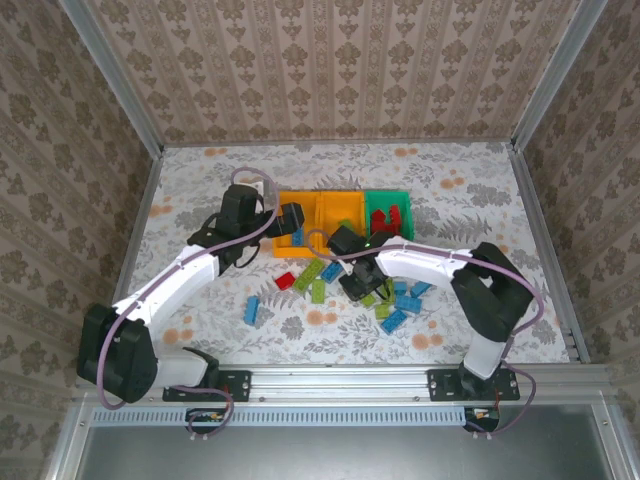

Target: Sort the legos into containers by color

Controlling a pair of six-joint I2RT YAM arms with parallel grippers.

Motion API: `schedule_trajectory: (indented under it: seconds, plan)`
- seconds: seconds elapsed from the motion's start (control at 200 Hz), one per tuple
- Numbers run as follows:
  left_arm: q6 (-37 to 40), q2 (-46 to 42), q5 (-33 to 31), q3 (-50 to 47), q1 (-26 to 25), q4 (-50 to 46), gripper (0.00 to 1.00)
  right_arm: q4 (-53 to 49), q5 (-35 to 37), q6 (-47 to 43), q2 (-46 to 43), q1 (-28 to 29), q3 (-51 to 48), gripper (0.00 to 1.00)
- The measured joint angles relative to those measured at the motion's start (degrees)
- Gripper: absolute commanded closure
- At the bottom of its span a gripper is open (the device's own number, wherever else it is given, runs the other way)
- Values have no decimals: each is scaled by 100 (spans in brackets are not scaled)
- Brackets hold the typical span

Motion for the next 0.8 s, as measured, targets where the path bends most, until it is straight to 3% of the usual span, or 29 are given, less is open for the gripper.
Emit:
schedule_trajectory:
  seconds: [0.265,0.595,0.8]
  plan:
    - [203,-323,-236,-275,-7,-498,0,785,-544,857,-612,-992,686,73]
    - [514,-807,-730,-649,-310,-1473,0,645,-487,1563,778,-1257,2105,68]
    - [42,-1257,-1224,-979,-575,-2297,2,258,-264,1746,1589,-1305,2975,63]
